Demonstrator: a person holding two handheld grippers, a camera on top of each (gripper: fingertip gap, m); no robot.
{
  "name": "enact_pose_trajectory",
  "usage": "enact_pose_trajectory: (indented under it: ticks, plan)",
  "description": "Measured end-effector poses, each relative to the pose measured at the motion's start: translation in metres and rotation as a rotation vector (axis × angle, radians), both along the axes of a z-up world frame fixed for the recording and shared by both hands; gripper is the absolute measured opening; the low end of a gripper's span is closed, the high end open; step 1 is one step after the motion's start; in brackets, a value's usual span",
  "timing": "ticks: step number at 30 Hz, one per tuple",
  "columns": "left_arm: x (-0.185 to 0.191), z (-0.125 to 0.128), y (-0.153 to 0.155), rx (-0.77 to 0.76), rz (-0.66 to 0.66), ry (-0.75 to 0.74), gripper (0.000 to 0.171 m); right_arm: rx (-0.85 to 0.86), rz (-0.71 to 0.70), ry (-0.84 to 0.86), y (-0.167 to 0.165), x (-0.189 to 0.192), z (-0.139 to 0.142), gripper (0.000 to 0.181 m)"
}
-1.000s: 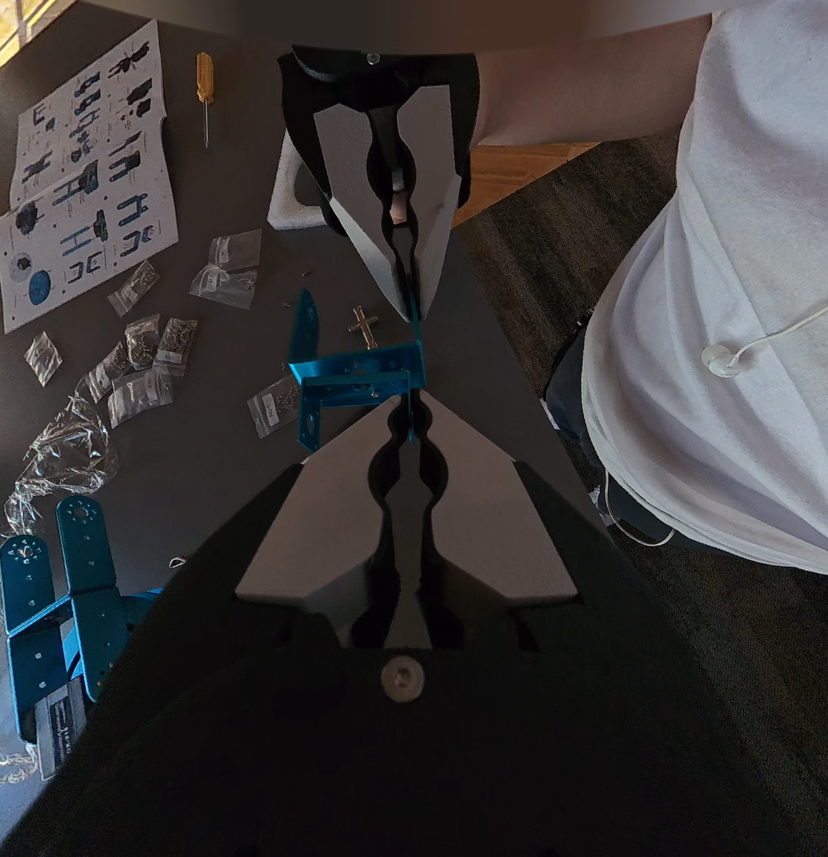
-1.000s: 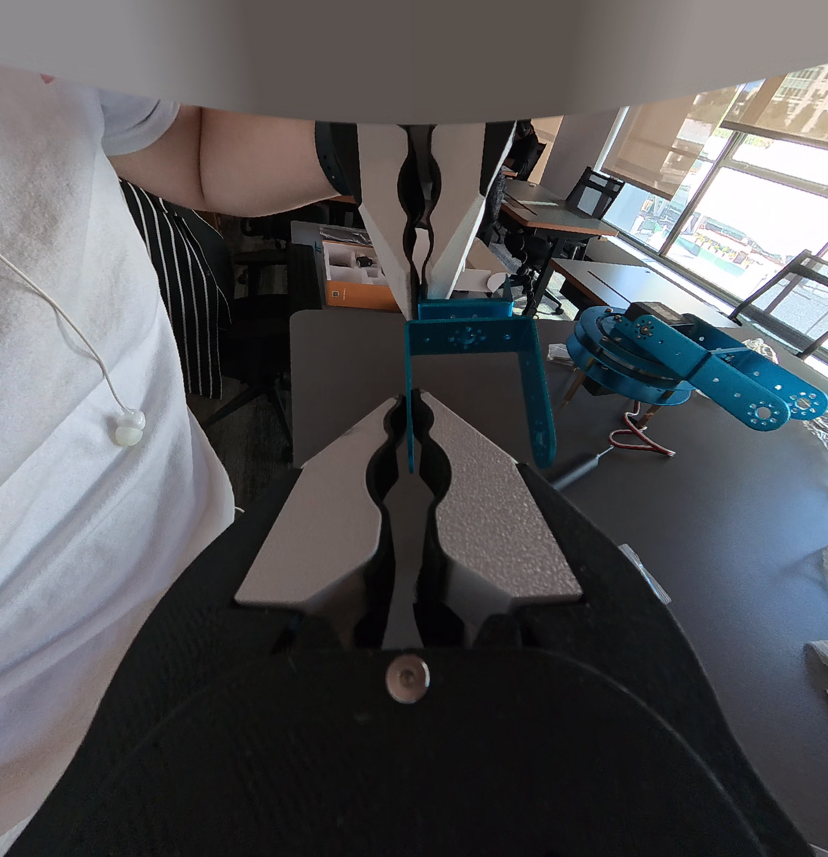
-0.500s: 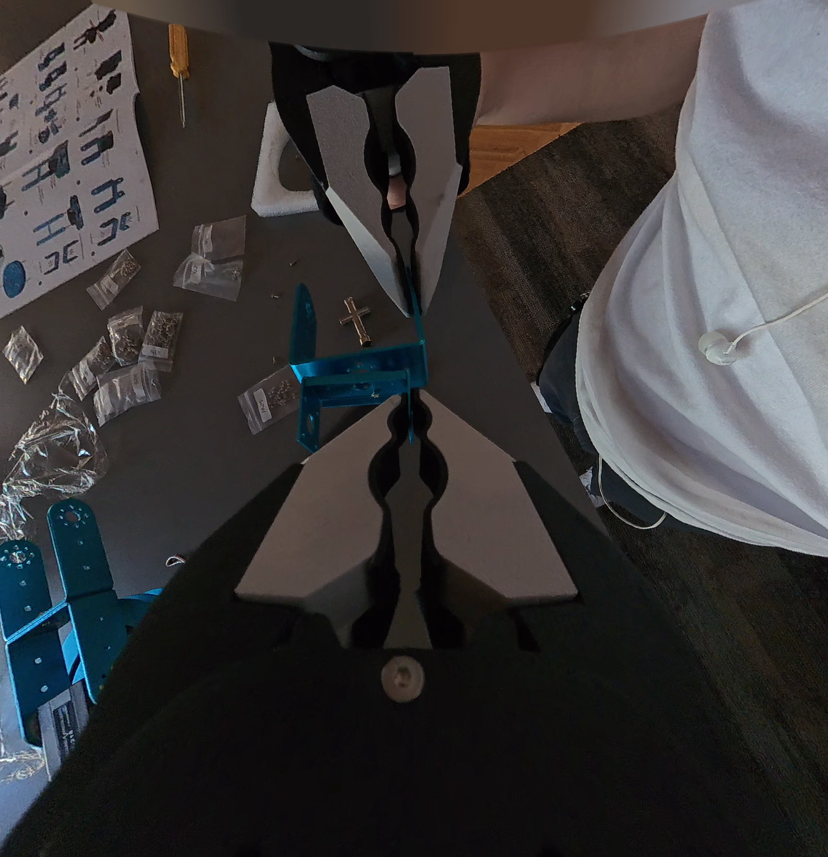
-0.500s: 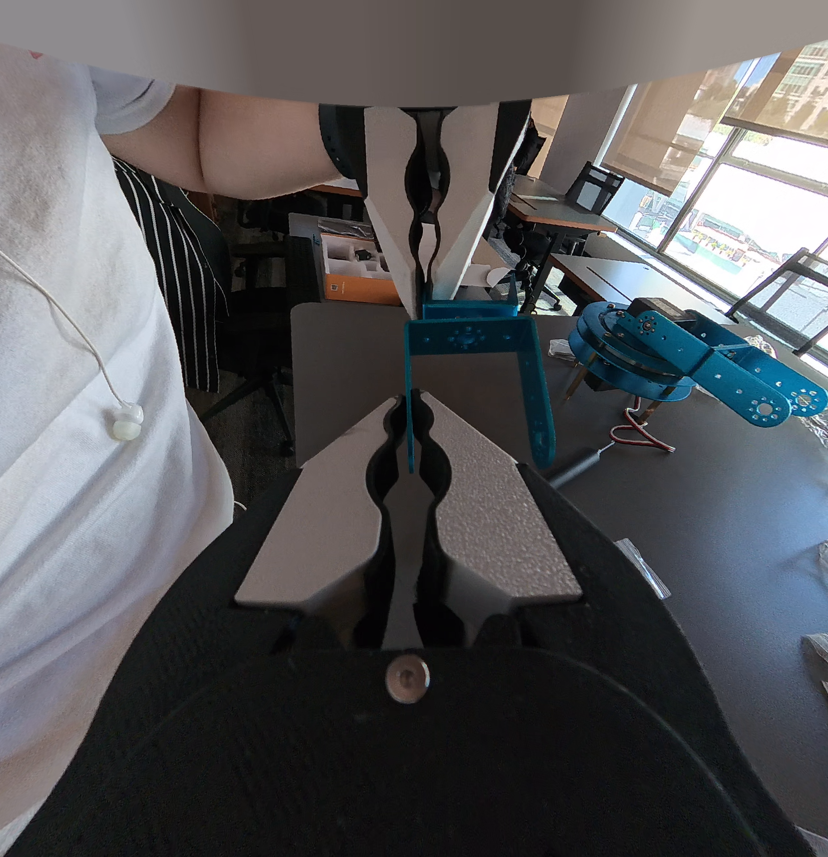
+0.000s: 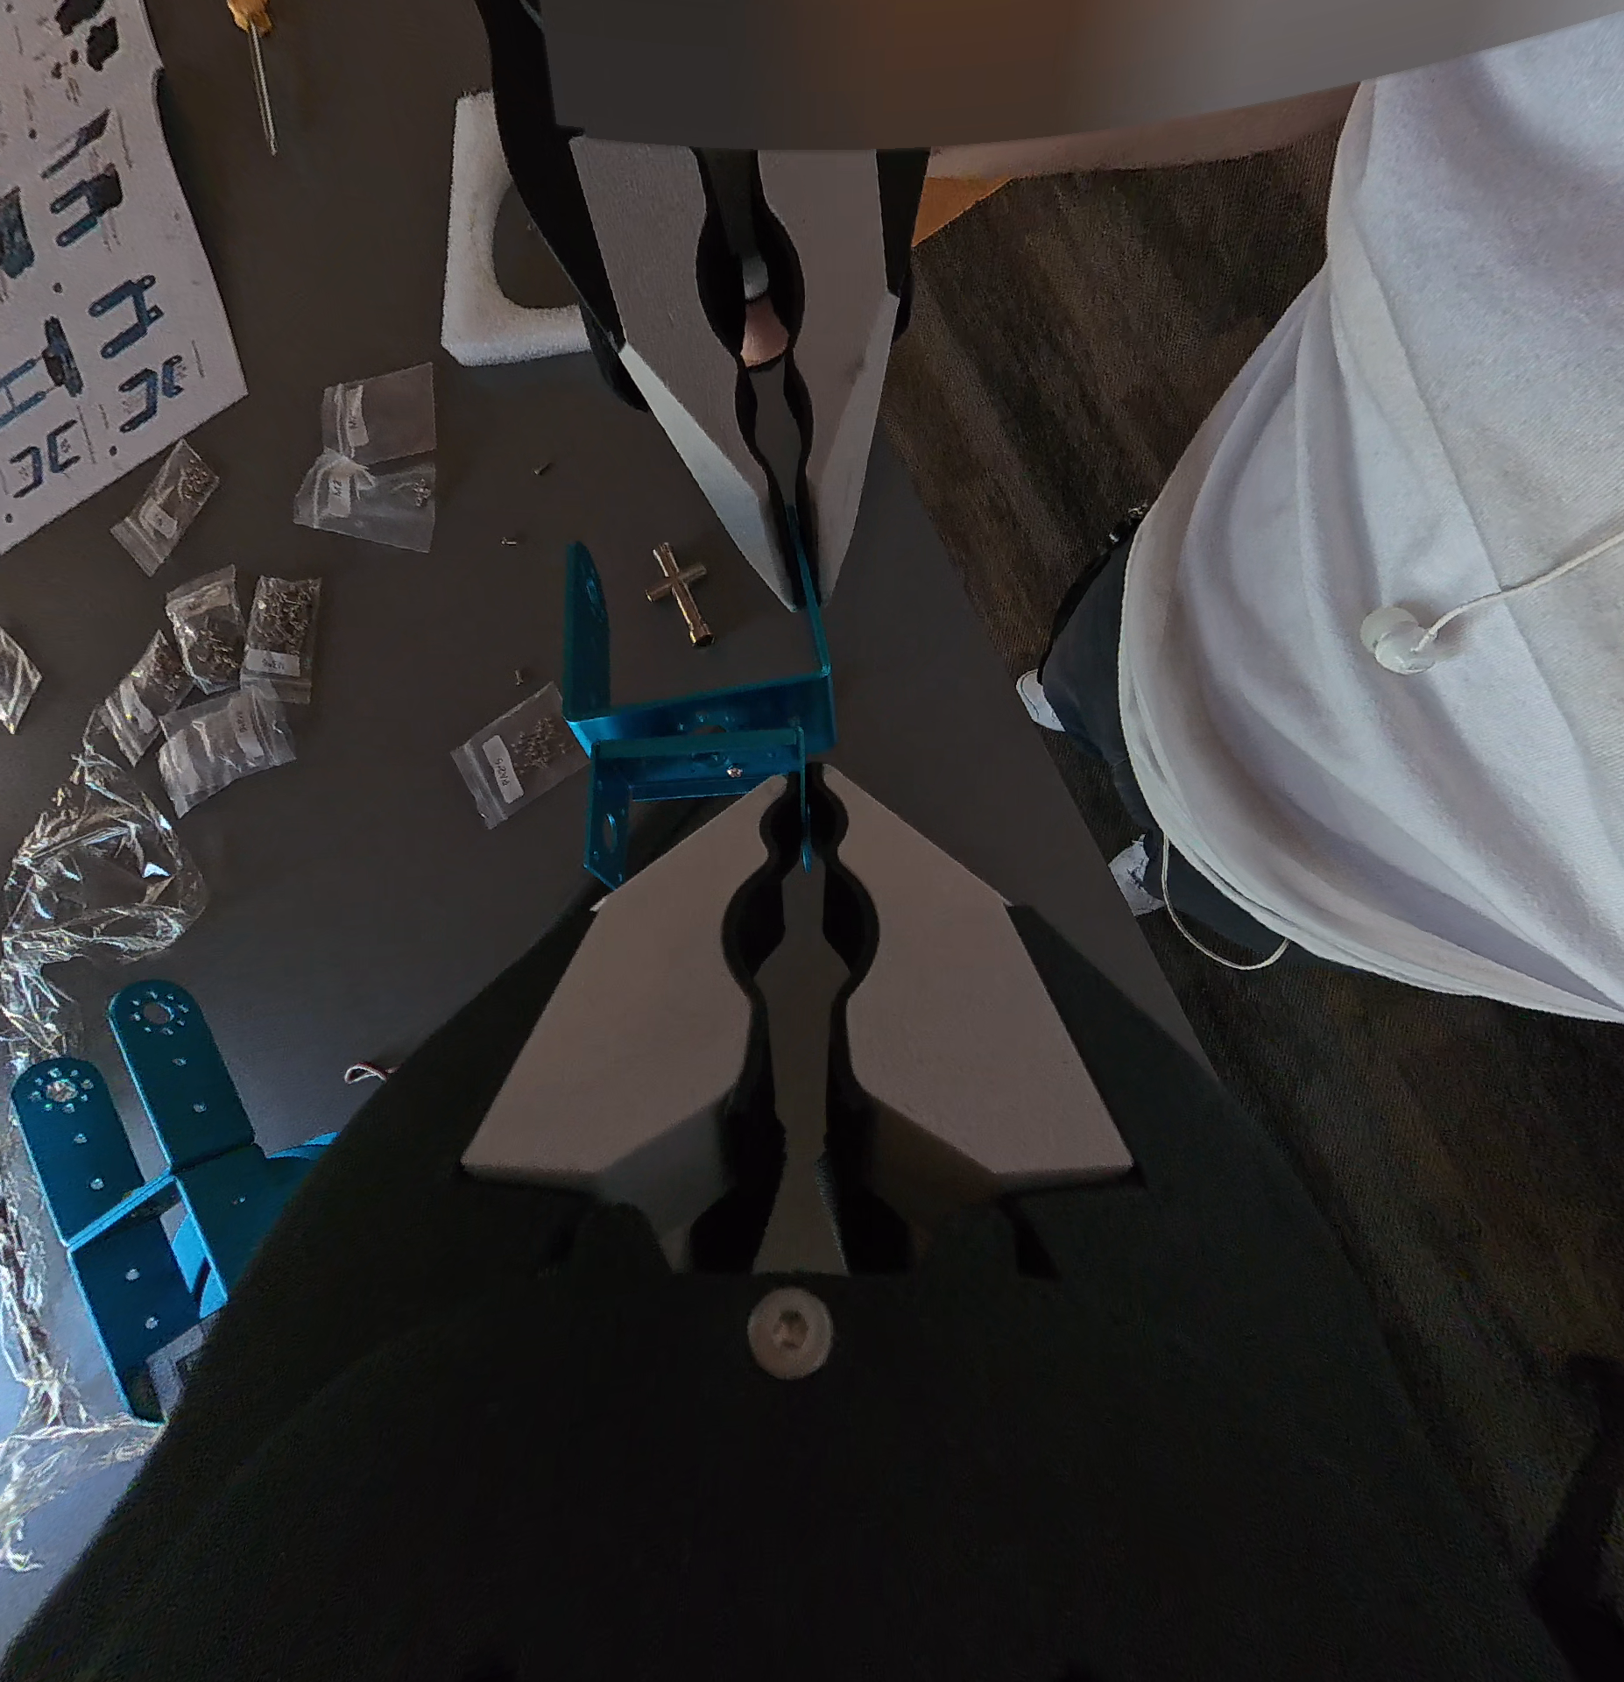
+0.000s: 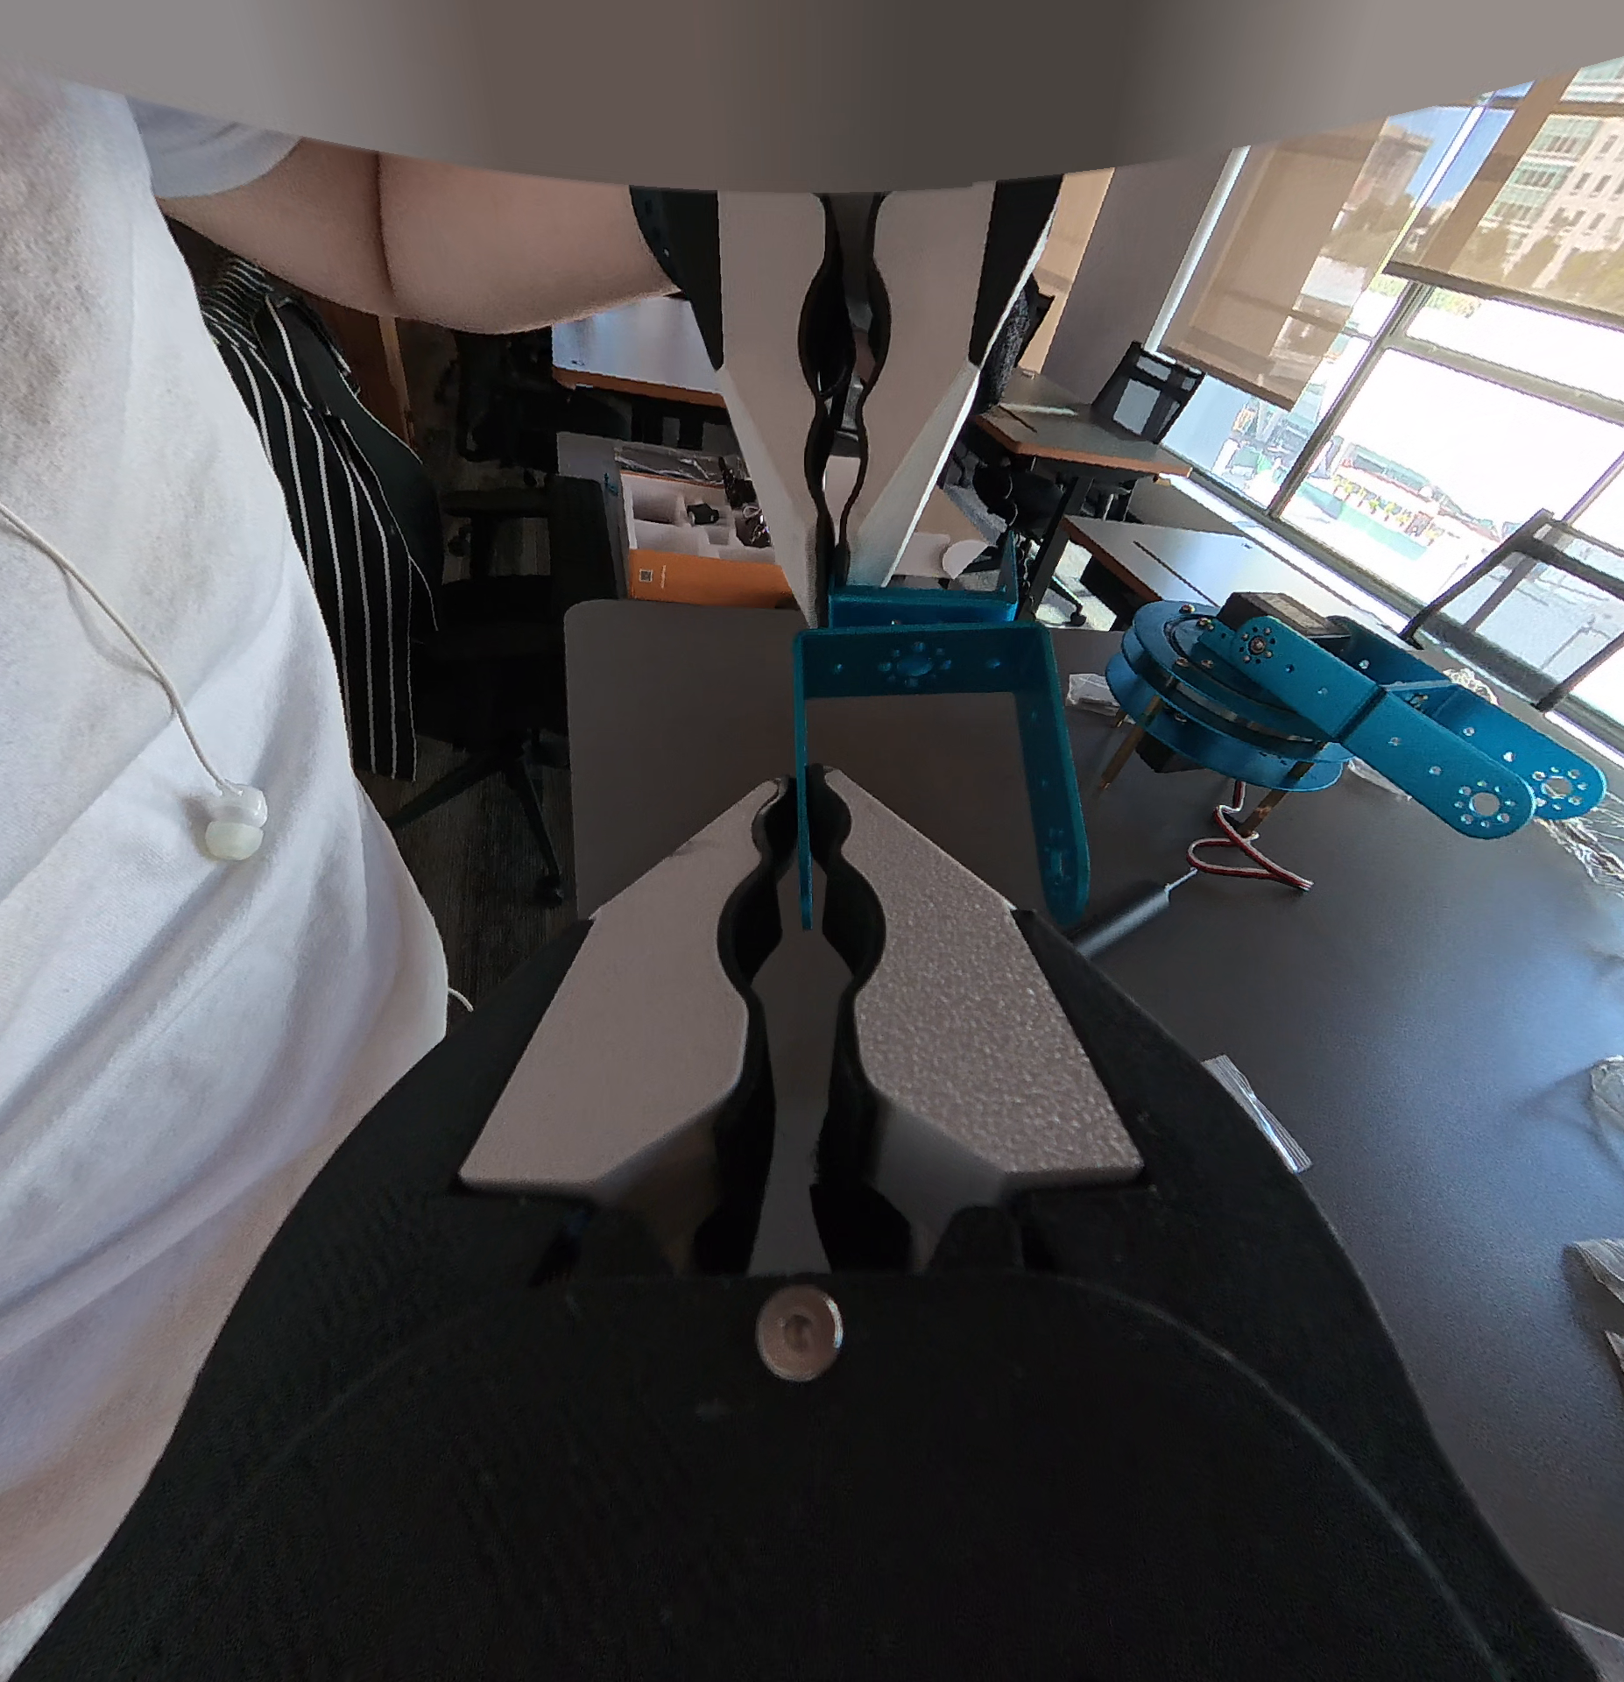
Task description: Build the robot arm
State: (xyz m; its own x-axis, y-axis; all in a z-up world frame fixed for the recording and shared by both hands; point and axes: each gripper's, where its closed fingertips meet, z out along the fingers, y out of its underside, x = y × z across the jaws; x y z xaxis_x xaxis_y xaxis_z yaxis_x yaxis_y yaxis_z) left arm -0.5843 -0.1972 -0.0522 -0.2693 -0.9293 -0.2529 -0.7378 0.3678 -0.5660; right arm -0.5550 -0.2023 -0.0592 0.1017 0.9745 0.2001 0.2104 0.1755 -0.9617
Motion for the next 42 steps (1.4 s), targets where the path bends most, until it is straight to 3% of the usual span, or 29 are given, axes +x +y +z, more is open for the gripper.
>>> enact_pose_trajectory:
  ticks: [34,42]
  plan:
    - [0.037,-0.004,0.004,0.004,0.012,0.210,0.000,0.000,-0.006,0.139,0.005,0.032,-0.004,0.000]
    - [0.036,-0.015,0.005,-0.037,0.030,0.231,0.000,0.005,0.012,0.135,0.005,0.030,-0.012,0.001]
